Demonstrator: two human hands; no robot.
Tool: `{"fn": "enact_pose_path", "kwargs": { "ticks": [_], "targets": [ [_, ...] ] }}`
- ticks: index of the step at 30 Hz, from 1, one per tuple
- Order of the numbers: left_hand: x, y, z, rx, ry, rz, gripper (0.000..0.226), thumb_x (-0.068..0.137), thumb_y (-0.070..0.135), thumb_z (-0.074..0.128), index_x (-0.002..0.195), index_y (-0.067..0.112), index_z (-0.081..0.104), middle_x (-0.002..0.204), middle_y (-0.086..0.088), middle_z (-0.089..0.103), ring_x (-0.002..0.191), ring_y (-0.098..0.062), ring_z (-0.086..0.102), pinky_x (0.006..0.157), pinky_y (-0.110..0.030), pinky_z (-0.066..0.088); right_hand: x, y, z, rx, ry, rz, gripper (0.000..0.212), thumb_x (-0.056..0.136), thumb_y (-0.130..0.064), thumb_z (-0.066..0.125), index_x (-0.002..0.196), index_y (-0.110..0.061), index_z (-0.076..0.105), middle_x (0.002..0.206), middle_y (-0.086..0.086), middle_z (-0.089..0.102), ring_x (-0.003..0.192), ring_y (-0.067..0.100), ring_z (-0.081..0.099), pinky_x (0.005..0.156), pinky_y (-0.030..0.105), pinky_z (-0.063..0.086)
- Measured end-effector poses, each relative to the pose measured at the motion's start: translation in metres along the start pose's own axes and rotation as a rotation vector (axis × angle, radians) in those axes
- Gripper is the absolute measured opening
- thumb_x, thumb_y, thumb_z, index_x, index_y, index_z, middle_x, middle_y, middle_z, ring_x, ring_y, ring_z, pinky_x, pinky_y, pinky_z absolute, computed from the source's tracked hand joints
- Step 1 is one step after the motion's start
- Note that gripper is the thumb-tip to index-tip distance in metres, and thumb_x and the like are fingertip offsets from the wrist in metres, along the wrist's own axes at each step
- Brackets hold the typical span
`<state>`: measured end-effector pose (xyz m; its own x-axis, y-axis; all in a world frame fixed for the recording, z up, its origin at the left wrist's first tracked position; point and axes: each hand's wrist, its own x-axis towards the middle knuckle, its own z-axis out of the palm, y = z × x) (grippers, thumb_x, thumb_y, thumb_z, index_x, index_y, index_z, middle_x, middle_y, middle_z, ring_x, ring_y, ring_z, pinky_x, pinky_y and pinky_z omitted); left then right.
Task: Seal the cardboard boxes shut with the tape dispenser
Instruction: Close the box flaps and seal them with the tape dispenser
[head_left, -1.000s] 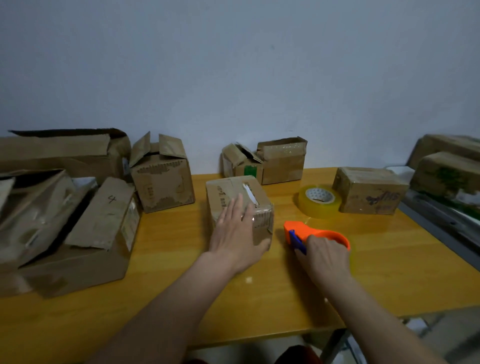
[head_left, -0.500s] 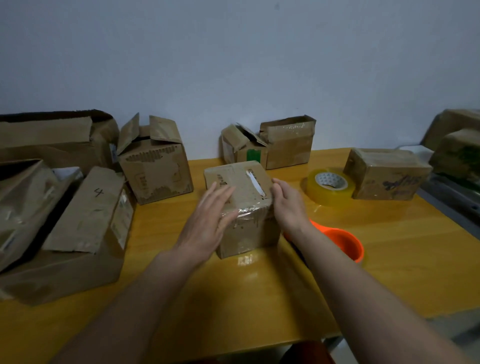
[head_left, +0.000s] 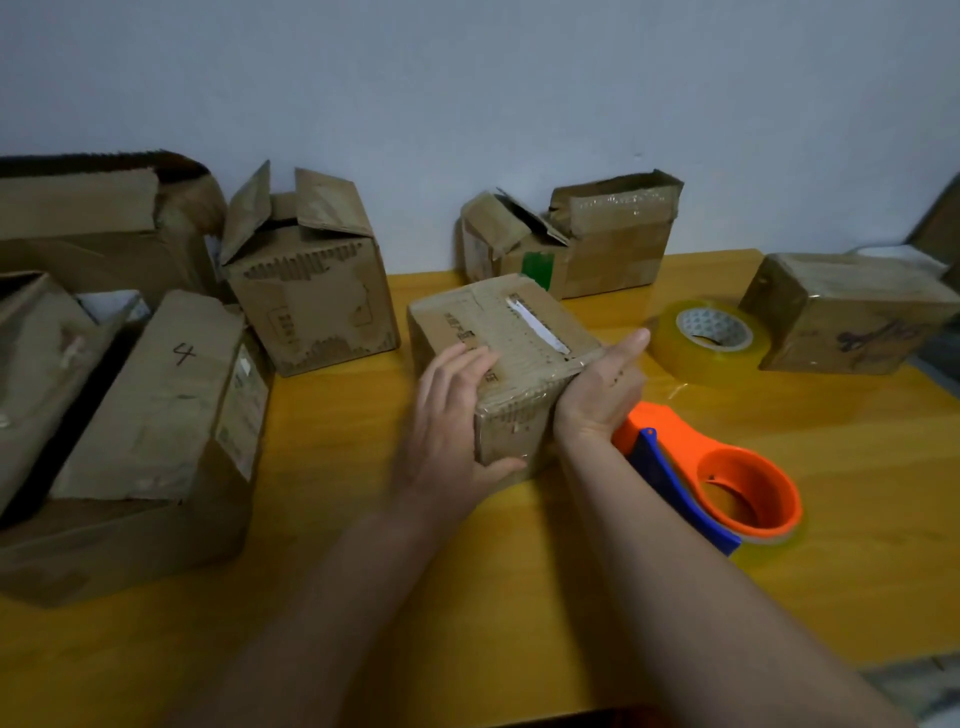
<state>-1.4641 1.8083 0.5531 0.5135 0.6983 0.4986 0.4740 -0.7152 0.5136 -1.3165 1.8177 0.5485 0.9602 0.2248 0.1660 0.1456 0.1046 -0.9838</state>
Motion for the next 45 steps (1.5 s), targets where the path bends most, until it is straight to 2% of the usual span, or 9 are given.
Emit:
{"fn": "enact_pose_path", "kwargs": {
  "ticks": [3,6,12,19,28,31,34,39,45],
  "targets": [
    [-0.011,0.006,-0.007,0.106,-0.052,-0.005,0.110,0.059,0.048,0.086,0.146,0.008,0.032,0.151,-0.005,0.035,0.143,-0.019,0.021,0.118,-0.042,0.022,0.006,0.007,-0.006,-0.023,-0.376,0.160,0.079,0.085,-0.078,0.015,0.068,-0.023,0.069,0.078,-0.007,0.069,0.086,0.022,0.065,0.079,0.037,0.048],
    [-0.028,0.018,-0.019,0.185,0.045,0.026,0.090,0.077,0.070,0.053,0.144,0.013,0.038,0.146,-0.003,0.044,0.136,-0.019,0.035,0.114,-0.040,0.021,0.014,-0.008,-0.017,-0.023,-0.774,0.371,0.095,0.073,-0.086,0.011,0.117,-0.024,0.068,0.122,0.003,0.066,0.121,0.022,0.055,0.108,0.042,0.037],
    [0.005,-0.018,-0.066,0.223,0.192,-0.369,0.056,0.092,0.059,0.043,0.142,0.034,0.039,0.156,-0.003,0.019,0.141,-0.027,0.021,0.111,-0.052,0.019,-0.001,-0.057,-0.024,-0.061,-0.589,0.091,0.060,0.101,-0.048,0.025,0.152,-0.017,0.018,0.159,0.002,0.020,0.145,0.017,0.017,0.119,0.038,0.015],
    [-0.001,-0.039,-0.048,-0.113,0.050,-0.547,0.052,0.095,0.055,0.041,0.144,0.040,0.032,0.143,-0.008,0.034,0.130,-0.024,0.035,0.094,-0.033,0.033,-0.069,-0.054,-0.016,-0.261,-0.645,-0.045,0.066,0.103,-0.030,0.034,0.152,-0.016,-0.007,0.159,-0.001,-0.017,0.145,0.012,-0.016,0.118,0.031,-0.009],
    [-0.033,-0.014,-0.056,0.031,0.133,-0.599,0.076,0.088,0.060,0.050,0.150,0.023,0.026,0.138,-0.006,0.042,0.128,-0.025,0.040,0.101,-0.041,0.039,-0.050,-0.033,-0.032,-0.010,-0.858,-0.048,0.070,0.093,-0.060,0.021,0.153,-0.028,0.004,0.161,-0.004,0.012,0.147,0.013,0.014,0.119,0.045,0.018],
    [-0.054,0.001,-0.059,-0.003,0.312,-0.490,0.046,0.088,0.058,0.046,0.114,0.022,0.056,0.100,0.002,0.061,0.088,-0.014,0.060,0.068,-0.034,0.053,-0.035,-0.037,-0.044,-0.199,-0.858,-0.030,0.055,0.102,-0.050,0.018,0.134,-0.020,0.051,0.127,0.004,0.061,0.122,0.017,0.054,0.101,0.040,0.045],
    [-0.066,0.006,-0.069,-0.037,0.377,-0.476,0.050,0.086,0.061,0.038,0.064,0.018,0.048,0.058,0.005,0.052,0.052,-0.014,0.051,0.044,-0.031,0.040,-0.024,-0.043,-0.060,-0.304,-0.694,-0.100,0.043,0.101,-0.037,0.038,0.080,-0.014,0.069,0.076,-0.001,0.067,0.075,0.014,0.061,0.067,0.035,0.047],
    [-0.012,-0.018,-0.085,-0.004,0.356,-0.568,0.020,0.095,0.041,0.052,0.111,0.030,0.057,0.121,0.007,0.050,0.113,-0.015,0.048,0.089,-0.032,0.037,-0.022,-0.056,-0.056,-0.264,-0.512,-0.173,0.036,0.099,-0.031,0.046,0.132,-0.016,0.053,0.129,0.000,0.056,0.122,0.015,0.048,0.103,0.035,0.041],
    [0.004,-0.021,-0.060,-0.595,0.248,-0.766,0.027,0.104,0.024,0.036,0.121,0.033,0.054,0.130,-0.001,0.054,0.112,-0.020,0.056,0.095,-0.042,0.050,-0.051,-0.048,-0.037,-0.144,-0.286,0.098,0.024,0.101,-0.019,0.036,0.090,-0.024,0.057,0.093,-0.005,0.067,0.095,0.017,0.063,0.085,0.037,0.051]
  ]
}}
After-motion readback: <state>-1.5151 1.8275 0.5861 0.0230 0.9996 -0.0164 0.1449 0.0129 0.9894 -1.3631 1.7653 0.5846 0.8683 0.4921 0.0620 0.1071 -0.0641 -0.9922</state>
